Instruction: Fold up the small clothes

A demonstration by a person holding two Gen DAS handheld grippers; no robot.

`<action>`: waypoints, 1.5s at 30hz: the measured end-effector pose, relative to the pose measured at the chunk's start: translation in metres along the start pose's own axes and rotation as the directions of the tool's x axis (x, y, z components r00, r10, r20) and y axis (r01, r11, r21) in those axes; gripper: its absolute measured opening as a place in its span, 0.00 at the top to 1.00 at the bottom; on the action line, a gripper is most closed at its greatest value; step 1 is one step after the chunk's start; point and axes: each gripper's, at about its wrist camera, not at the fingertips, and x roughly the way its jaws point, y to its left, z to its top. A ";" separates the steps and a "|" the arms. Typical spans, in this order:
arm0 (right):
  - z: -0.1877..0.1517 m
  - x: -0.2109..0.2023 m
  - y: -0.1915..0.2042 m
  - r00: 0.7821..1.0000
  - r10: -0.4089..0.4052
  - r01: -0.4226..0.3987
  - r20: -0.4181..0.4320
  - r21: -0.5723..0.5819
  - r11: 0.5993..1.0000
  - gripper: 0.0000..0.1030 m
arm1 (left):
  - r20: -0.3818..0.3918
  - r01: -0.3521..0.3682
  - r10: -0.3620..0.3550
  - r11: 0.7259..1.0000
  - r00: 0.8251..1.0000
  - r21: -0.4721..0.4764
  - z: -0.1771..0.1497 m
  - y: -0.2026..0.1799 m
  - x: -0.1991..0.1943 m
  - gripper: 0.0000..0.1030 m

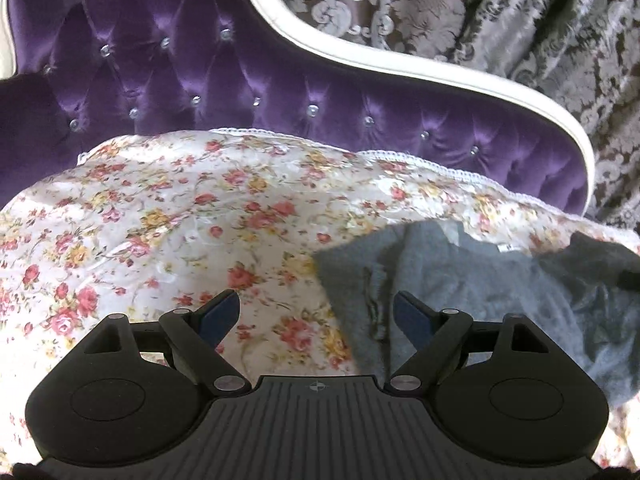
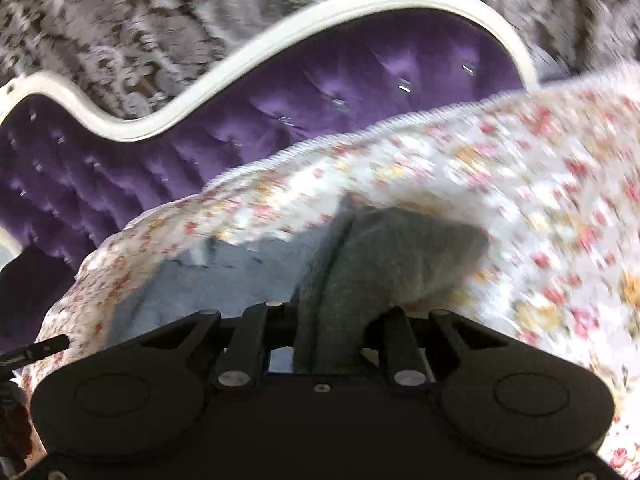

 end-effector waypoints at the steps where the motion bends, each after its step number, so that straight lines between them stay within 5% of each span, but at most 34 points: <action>1: 0.004 0.000 0.012 1.000 0.007 -0.007 -0.001 -0.016 1.000 0.74 | -0.001 0.004 -0.004 1.000 1.000 -0.009 0.001 0.002 0.000 0.19; 13: -0.011 0.068 0.154 0.989 0.112 -0.127 -0.098 -0.159 0.979 0.74 | 0.005 0.022 -0.022 0.992 1.000 -0.125 0.009 0.035 -0.009 0.18; 19: -0.042 0.103 0.196 0.991 0.027 -0.064 -0.134 -0.277 0.959 0.73 | -0.006 0.034 -0.035 0.990 0.999 -0.138 0.009 0.041 -0.010 0.18; 24: -0.065 0.115 0.211 0.990 -0.002 -0.046 -0.138 -0.344 0.938 0.58 | 0.000 0.043 -0.043 0.988 0.999 -0.147 0.010 0.041 -0.012 0.18; 26: -0.070 0.113 0.213 0.988 0.066 -0.111 -0.143 -0.335 0.936 0.39 | 0.003 0.042 -0.042 0.988 0.999 -0.152 0.010 0.042 -0.013 0.18; 28: -0.074 0.109 0.217 0.981 0.141 -0.178 -0.133 -0.334 0.926 0.31 | 0.001 0.040 -0.040 0.987 0.999 -0.157 0.009 0.043 -0.013 0.18; 37: -0.095 0.068 0.223 0.940 0.330 -0.337 -0.091 -0.421 0.842 0.31 | -0.005 0.040 -0.041 0.983 0.999 -0.178 0.010 0.047 -0.012 0.18; 40: -0.093 0.047 0.212 0.932 0.362 -0.343 -0.034 -0.406 0.847 0.28 | -0.007 0.042 -0.044 0.983 0.999 -0.178 0.010 0.046 -0.011 0.18; 45: -0.089 0.023 0.190 0.954 0.289 -0.237 0.082 -0.386 0.891 0.26 | -0.018 0.042 -0.046 0.985 0.999 -0.167 0.007 0.043 -0.009 0.18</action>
